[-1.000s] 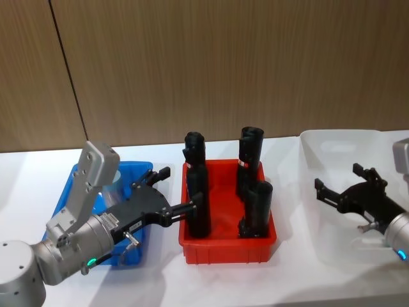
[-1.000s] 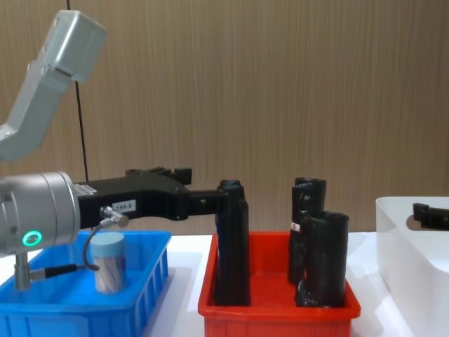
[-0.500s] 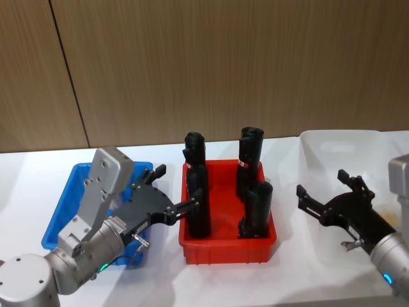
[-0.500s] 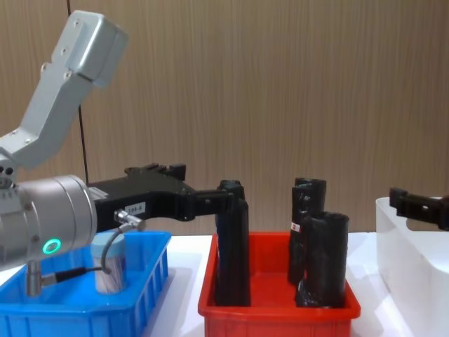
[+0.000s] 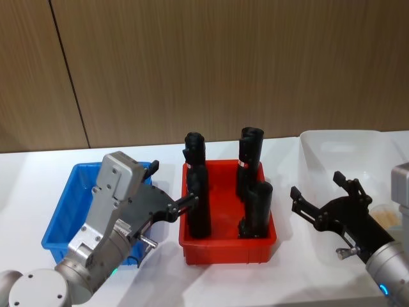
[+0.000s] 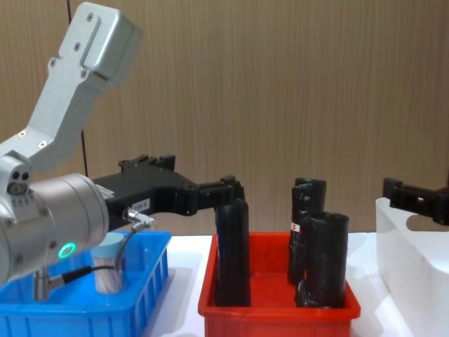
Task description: Pick the cotton swabs from the blue box and place them into the white box.
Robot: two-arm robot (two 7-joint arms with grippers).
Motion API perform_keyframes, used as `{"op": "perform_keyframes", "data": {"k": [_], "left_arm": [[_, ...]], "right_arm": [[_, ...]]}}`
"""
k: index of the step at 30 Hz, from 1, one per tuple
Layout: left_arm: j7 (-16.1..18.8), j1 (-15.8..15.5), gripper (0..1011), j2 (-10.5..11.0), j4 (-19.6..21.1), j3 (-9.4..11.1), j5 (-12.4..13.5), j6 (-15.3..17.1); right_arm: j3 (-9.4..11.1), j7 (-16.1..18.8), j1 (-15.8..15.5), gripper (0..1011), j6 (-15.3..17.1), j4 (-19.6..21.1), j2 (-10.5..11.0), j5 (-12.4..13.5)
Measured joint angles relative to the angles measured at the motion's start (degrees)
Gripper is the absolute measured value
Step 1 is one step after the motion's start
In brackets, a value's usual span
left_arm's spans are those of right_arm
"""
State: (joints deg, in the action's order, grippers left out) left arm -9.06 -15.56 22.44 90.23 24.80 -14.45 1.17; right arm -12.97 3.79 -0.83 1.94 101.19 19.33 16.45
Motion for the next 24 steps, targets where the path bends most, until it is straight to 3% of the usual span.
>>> {"op": "perform_keyframes", "data": {"k": [13, 24], "left_arm": [[7.72, 1.84, 1004, -0.50, 2.77, 1.16, 2.73, -0.38], [8.43, 2.00, 1004, -0.55, 3.00, 1.27, 2.98, -0.42]], "right_arm": [[0.03, 0.00, -0.02, 1002, 0.00, 0.05, 0.00, 0.00], [0.04, 0.02, -0.02, 1002, 0.00, 0.04, 0.00, 0.02]]}}
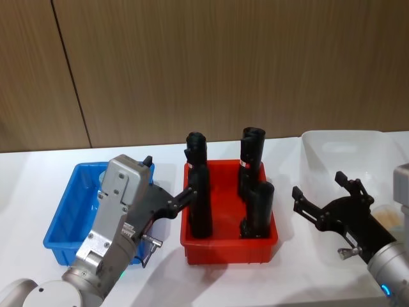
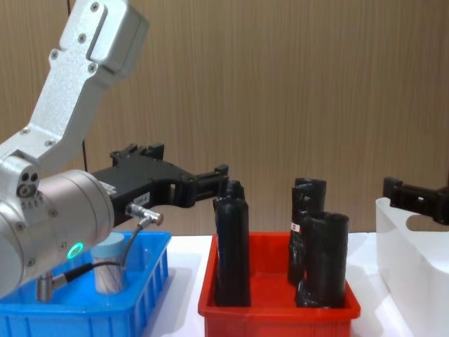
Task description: Pick the cotton swabs from the blue box and place them into the white box.
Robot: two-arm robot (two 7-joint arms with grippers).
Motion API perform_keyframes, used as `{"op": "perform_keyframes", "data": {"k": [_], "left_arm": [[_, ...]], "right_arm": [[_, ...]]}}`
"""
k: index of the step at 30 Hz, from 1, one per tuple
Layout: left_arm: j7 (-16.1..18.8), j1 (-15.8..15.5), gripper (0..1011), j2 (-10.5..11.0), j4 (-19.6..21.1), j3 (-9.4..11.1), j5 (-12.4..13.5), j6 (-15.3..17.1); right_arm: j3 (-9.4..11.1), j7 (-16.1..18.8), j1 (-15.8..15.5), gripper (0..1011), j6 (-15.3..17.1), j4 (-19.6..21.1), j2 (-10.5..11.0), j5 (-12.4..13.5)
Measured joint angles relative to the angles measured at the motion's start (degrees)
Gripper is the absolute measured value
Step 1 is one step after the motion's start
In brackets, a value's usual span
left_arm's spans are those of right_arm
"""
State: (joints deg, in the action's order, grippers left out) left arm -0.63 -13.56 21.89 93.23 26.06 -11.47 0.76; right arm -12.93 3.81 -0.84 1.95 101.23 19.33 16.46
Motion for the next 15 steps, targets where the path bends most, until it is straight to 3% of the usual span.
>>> {"op": "perform_keyframes", "data": {"k": [15], "left_arm": [[0.01, -0.03, 1004, 0.00, 0.00, -0.04, -0.01, 0.01]], "right_arm": [[0.08, 0.58, 0.00, 1002, 0.30, -0.05, 0.01, 0.42]]}}
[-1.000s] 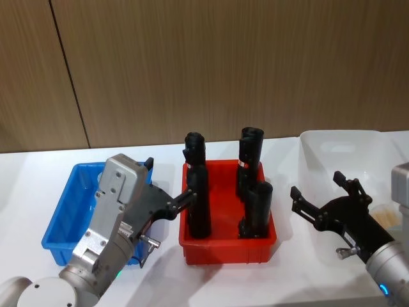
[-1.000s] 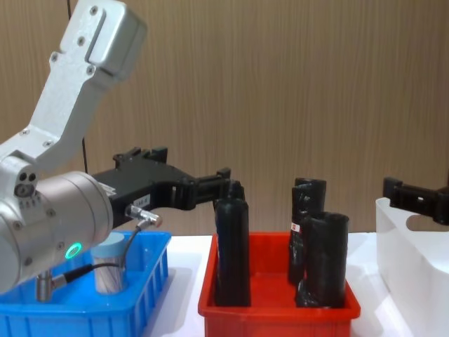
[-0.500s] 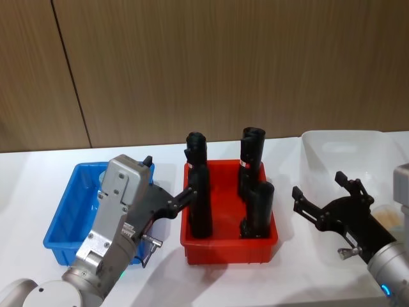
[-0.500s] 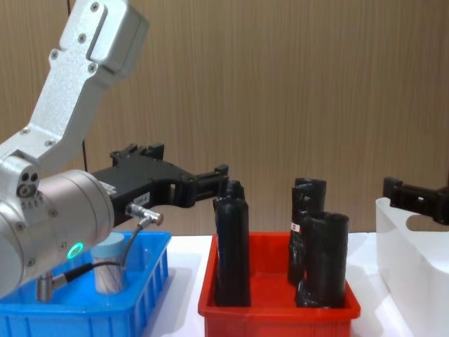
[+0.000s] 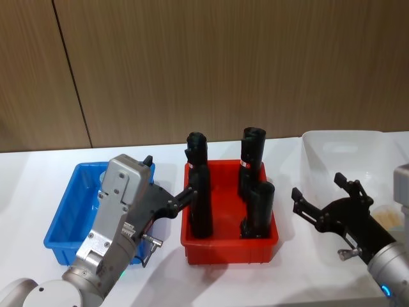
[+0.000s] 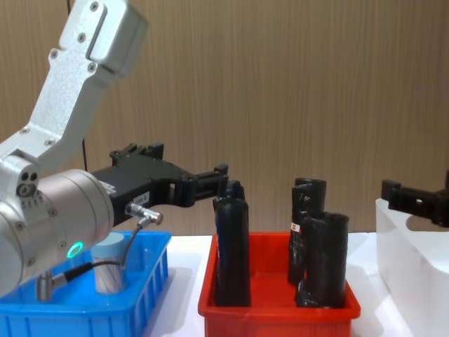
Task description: Pick the cotton swabs from the blue box and place them into the white box.
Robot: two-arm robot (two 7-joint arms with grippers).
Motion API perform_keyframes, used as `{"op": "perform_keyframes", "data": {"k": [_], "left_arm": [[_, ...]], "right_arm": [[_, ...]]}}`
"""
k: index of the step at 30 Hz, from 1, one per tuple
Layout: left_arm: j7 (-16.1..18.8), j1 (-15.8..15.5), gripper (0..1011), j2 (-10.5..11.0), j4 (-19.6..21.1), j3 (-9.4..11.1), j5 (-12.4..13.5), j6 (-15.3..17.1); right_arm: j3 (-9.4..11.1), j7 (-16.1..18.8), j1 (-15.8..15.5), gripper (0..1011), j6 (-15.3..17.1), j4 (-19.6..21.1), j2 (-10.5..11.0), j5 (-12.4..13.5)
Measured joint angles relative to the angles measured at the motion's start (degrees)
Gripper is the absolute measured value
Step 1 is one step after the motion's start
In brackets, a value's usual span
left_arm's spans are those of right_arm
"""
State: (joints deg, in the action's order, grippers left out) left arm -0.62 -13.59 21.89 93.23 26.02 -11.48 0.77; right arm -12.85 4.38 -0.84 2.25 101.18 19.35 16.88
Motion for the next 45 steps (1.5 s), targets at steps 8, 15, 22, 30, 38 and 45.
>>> {"op": "perform_keyframes", "data": {"k": [8, 15, 22, 30, 38, 45], "left_arm": [[0.00, 0.00, 1004, 0.00, -0.03, 0.00, 0.00, 0.03], [-0.01, 0.00, 1004, 0.00, -0.05, 0.00, 0.00, 0.03], [-0.01, 0.00, 1004, 0.00, -0.06, 0.00, 0.00, 0.03], [-0.01, 0.00, 1004, 0.00, -0.06, 0.00, -0.01, 0.02], [-0.01, 0.00, 1004, 0.00, -0.06, 0.00, 0.00, 0.02], [-0.01, 0.00, 1004, 0.00, -0.06, 0.00, -0.01, 0.02]], "right_arm": [[0.30, 2.85, 0.37, 1002, 2.02, -0.22, 0.38, 1.49], [0.45, 6.45, 1.57, 1002, 4.18, -1.42, 0.59, 2.54], [0.43, 9.34, 3.53, 1002, 5.62, -3.91, 0.16, 2.84], [0.03, 11.82, 6.61, 1002, 6.33, -8.06, -1.13, 2.37], [-0.48, 13.40, 9.20, 1002, 6.57, -11.69, -2.39, 1.63], [-1.06, 14.64, 11.39, 1002, 6.66, -14.67, -3.59, 0.80]]}}
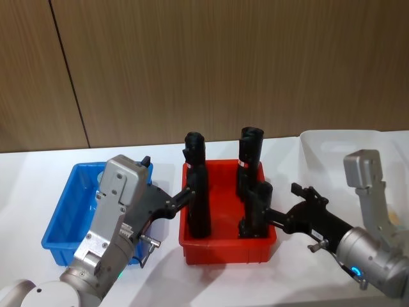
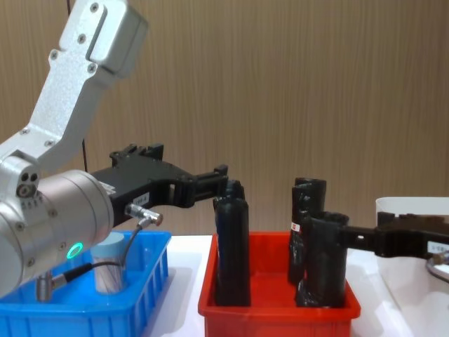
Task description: Pick the cotton swabs from the blue box and place them into the white box.
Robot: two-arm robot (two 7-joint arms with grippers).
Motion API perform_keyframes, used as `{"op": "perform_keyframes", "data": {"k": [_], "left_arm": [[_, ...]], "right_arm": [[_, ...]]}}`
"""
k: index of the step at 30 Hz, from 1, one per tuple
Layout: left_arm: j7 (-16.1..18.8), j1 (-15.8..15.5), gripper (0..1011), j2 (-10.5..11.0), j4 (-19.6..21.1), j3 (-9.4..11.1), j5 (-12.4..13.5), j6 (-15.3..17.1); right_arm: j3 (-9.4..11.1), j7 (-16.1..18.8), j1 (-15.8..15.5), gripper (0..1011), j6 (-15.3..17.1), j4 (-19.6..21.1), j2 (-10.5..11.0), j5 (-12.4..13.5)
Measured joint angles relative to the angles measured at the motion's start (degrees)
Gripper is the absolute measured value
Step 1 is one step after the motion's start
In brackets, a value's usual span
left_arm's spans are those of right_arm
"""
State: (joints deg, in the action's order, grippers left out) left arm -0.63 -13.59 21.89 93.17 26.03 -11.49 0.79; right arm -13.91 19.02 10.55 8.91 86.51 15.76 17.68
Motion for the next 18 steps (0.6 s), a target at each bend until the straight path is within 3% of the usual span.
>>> {"op": "perform_keyframes", "data": {"k": [18], "left_arm": [[0.00, 0.00, 1004, 0.00, 0.00, 0.00, 0.00, 0.00]], "right_arm": [[-1.83, 2.49, 4.65, 1002, -0.07, -5.85, -2.94, -2.63]]}}
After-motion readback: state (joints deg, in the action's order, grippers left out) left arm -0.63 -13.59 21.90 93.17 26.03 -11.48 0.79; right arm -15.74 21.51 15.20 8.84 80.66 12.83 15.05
